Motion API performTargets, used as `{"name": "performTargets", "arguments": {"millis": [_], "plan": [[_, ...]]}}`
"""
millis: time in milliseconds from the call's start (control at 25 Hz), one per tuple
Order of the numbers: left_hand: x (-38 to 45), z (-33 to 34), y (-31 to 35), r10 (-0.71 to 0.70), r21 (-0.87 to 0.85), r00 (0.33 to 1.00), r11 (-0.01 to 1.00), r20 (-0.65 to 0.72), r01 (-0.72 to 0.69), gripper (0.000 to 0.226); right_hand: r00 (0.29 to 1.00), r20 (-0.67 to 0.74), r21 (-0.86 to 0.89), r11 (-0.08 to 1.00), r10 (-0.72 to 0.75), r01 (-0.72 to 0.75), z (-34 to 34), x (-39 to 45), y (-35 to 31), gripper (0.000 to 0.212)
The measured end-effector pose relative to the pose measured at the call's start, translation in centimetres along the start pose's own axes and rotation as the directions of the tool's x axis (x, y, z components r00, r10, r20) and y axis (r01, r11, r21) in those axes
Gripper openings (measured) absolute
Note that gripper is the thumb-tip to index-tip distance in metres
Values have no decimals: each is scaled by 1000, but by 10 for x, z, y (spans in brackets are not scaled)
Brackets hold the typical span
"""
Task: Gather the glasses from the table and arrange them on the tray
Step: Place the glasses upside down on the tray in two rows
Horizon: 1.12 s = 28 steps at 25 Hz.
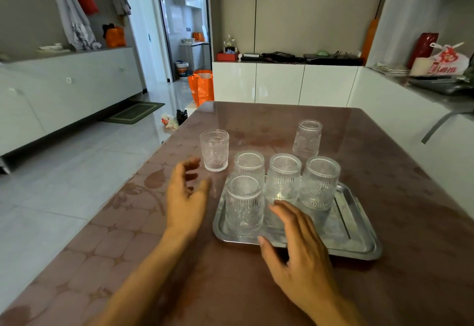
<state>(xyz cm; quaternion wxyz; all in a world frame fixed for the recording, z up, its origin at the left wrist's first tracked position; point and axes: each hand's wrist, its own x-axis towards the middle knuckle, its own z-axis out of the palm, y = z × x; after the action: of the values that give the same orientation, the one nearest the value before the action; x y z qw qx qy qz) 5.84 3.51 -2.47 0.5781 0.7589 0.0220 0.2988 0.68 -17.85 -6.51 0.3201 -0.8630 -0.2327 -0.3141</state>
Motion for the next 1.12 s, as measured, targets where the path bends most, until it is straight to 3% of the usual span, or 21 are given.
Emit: {"name": "performTargets", "arguments": {"millis": [80, 160, 280, 440, 600, 680, 760, 800, 840, 880, 960, 1000, 1080, 1120], "plan": [[36, 9, 5, 115, 200, 991, 972, 67, -126, 40, 999, -12, 31, 998, 49, -48, 2, 6, 3, 49], [73, 19, 2, 179, 435, 962, 864, 208, -255, 52, 998, -17, 54, 997, 62, -61, 3, 9, 6, 46], [106, 29, -18, 41, 668, 928, 682, 371, -297, 58, 996, -26, 83, 993, 84, -81, 2, 9, 14, 42], [112, 29, -28, 85, 668, 932, 674, 352, -314, 22, 996, -25, 65, 995, 84, -82, 0, 10, 16, 39], [97, 2, 3, 264, 647, 937, 678, 228, -348, 19, 994, -82, 78, 995, 74, -67, -10, 17, 21, 37], [79, -10, 34, 436, 609, 875, 642, 211, -467, 20, 984, -133, 123, 987, 115, -99, -20, 22, 18, 35], [55, -17, 68, 578, 521, 779, 600, 242, -607, 20, 937, -190, 306, 924, 295, -229, -33, 30, 9, 35], [41, -18, 84, 639, 464, 717, 564, 278, -683, 19, 888, -165, 459, 830, 430, -317, -41, 36, 4, 37], [27, -19, 97, 689, 400, 646, 518, 330, -756, 19, 825, -46, 623, 662, 563, -417, -49, 44, 0, 39], [12, -17, 105, 728, 333, 562, 457, 393, -825, 20, 754, 169, 741, 423, 635, -522, -58, 52, -3, 45], [-17, -8, 112, 748, 212, 395, 334, 533, -918, 17, 602, 622, 723, -71, 500, -688, -75, 65, -10, 63], [-29, -2, 111, 738, 171, 321, 274, 593, -946, 11, 572, 726, 674, -228, 381, -703, -80, 66, -12, 66], [-44, 6, 106, 726, 130, 231, 193, 648, -973, 7, 597, 744, 666, -406, 299, -626, -83, 61, -14, 56], [-48, 6, 101, 721, 99, 210, 194, 660, -976, 15, 618, 707, 705, -404, 343, -583, -83, 58, -11, 47]]}}
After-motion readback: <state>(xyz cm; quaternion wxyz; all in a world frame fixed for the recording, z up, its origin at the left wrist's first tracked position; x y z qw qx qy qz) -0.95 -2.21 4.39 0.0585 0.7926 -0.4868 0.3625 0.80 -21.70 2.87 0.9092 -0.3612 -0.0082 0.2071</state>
